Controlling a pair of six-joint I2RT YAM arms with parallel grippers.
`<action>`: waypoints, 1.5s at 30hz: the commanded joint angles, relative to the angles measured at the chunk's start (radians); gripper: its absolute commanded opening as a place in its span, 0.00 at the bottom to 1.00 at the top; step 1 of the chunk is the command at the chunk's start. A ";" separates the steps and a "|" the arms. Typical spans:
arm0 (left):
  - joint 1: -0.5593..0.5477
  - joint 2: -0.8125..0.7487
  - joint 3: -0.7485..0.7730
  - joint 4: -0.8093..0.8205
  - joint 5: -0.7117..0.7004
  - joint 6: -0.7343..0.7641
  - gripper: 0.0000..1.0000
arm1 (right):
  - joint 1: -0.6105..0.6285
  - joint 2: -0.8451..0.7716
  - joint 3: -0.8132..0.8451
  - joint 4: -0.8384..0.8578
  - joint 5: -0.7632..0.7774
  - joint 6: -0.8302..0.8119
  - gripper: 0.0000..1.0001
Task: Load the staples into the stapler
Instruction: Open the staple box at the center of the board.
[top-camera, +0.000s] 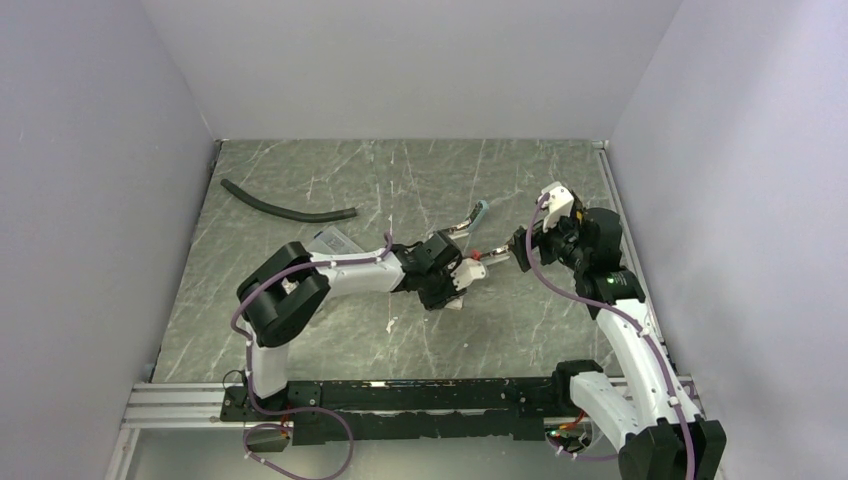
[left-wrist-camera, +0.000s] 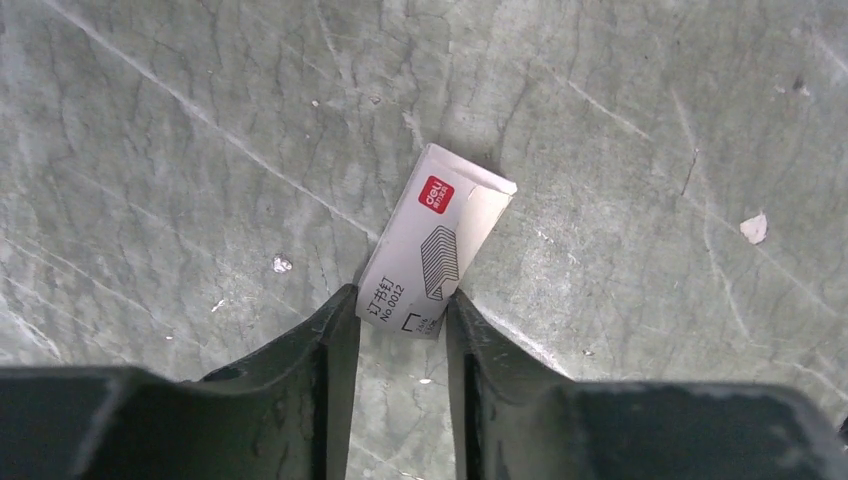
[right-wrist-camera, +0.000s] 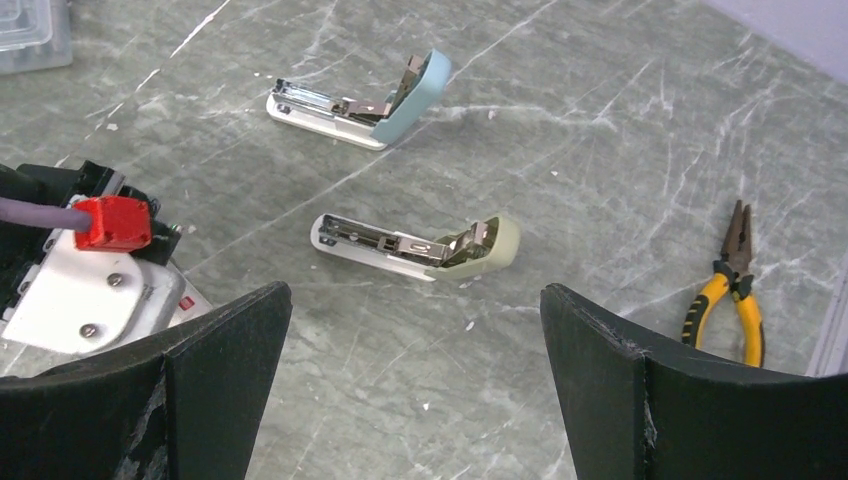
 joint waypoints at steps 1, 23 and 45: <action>0.004 -0.055 -0.067 0.029 0.011 0.041 0.30 | -0.002 0.028 0.042 0.029 -0.039 0.053 1.00; 0.189 -0.347 -0.171 0.198 0.119 -0.056 0.03 | 0.173 0.456 0.135 0.187 -0.426 0.313 0.65; 0.199 -0.324 -0.150 0.194 0.148 -0.099 0.03 | 0.233 0.699 0.209 0.210 -0.580 0.282 0.43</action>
